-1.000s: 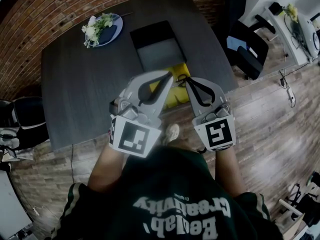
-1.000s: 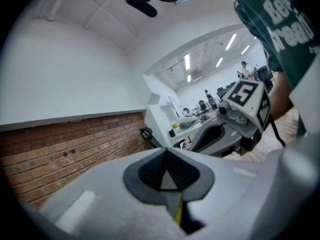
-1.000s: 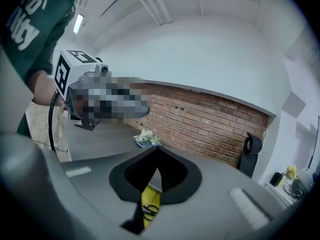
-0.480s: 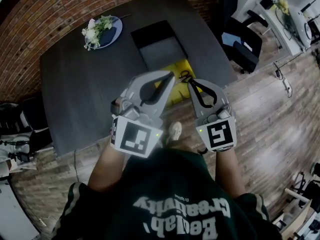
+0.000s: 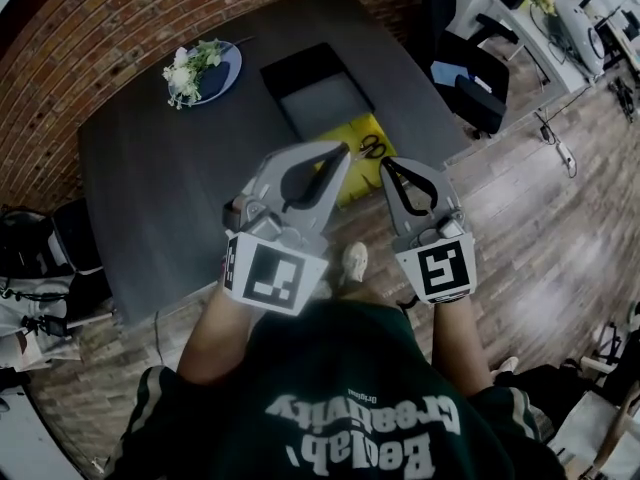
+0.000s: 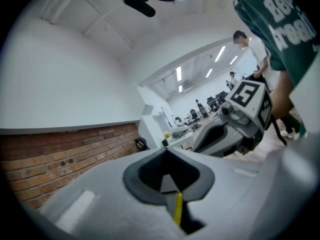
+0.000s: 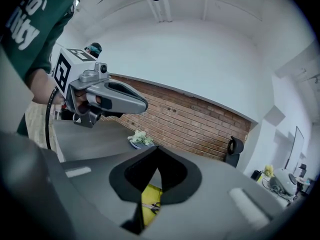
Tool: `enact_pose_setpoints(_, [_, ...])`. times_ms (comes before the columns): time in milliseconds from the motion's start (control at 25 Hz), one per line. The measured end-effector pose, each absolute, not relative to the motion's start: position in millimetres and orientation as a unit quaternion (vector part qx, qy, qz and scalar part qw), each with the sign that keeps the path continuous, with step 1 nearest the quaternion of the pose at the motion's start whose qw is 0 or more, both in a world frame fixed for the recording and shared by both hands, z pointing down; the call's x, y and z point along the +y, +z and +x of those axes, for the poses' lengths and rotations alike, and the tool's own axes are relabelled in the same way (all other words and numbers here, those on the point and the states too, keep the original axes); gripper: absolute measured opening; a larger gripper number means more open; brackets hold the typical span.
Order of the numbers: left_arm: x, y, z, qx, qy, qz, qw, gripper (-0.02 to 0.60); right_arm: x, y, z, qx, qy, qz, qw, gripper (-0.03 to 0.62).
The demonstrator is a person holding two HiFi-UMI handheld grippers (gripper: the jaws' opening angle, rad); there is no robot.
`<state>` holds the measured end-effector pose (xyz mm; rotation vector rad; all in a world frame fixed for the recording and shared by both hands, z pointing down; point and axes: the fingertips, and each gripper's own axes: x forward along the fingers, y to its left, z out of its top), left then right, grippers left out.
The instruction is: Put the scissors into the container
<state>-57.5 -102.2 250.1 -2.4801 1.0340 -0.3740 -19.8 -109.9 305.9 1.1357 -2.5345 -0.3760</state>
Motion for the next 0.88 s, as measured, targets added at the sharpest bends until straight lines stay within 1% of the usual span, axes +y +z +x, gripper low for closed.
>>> enact_pose_setpoints(440, [-69,246,-72,0.351,-0.131,-0.9,0.223,0.002,-79,295,-32,-0.879,-0.149,0.419,0.17,0.006])
enact_pose_setpoints(880, [-52,245,-58,0.331,-0.121,-0.906,0.233,0.002,-61,287,-22,-0.869,-0.171,0.433,0.17,0.006])
